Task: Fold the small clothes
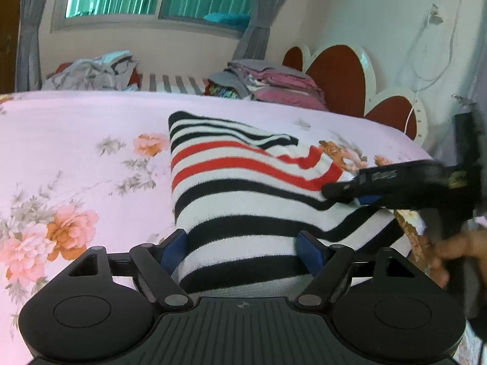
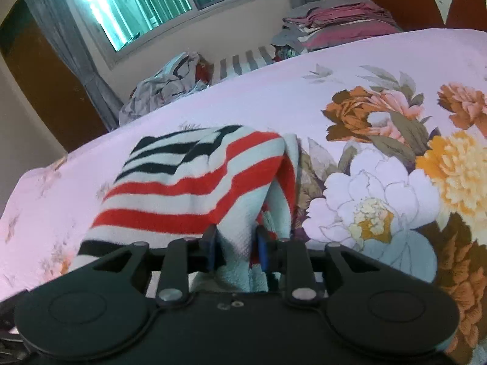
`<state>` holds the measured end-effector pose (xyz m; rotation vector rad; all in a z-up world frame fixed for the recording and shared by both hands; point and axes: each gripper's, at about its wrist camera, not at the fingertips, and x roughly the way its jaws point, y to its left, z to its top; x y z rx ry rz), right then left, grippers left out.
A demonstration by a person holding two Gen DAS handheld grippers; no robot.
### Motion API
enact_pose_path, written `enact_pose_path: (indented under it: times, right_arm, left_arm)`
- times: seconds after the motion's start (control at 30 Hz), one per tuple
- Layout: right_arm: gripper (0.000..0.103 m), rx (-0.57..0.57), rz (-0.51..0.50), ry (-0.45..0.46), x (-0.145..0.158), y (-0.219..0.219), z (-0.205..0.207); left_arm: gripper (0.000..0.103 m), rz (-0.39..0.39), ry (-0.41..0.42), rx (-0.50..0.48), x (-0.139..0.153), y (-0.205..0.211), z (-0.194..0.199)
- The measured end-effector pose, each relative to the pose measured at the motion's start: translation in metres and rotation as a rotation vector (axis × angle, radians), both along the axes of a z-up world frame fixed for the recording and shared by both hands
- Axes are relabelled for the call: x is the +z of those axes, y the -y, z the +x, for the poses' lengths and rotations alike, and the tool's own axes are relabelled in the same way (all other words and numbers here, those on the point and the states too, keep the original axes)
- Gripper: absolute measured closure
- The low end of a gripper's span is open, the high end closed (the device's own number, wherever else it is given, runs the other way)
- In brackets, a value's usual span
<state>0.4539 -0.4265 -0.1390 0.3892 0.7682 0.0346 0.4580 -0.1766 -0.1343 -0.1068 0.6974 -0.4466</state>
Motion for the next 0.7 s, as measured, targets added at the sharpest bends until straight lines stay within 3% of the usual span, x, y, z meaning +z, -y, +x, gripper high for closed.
enact_pose_path:
  times: [0.07,0.47,0.5,0.57,0.7]
  right_arm:
    - [0.065,-0.002,0.034,0.001,0.007,0.005,-0.011]
    - [0.064,0.036,0.075,-0.063,0.008,0.0,-0.067]
    - [0.068,0.036,0.06,-0.07,0.006,-0.002,-0.069]
    - [0.089,0.03,0.056,-0.074,0.003,-0.002,-0.074]
    - [0.092,0.006,-0.024,-0.059,0.005,-0.003,-0.083]
  left_arm:
    - [0.026,-0.007,-0.015,0.0,-0.001,-0.004,0.001]
    - [0.026,0.001,-0.024,0.002,-0.009,-0.001,0.001]
    - [0.026,0.003,-0.023,0.0,-0.009,-0.001,0.001]
    - [0.026,0.007,-0.022,-0.005,-0.008,0.0,0.001]
    - [0.026,0.012,-0.016,-0.027,-0.006,0.004,-0.002]
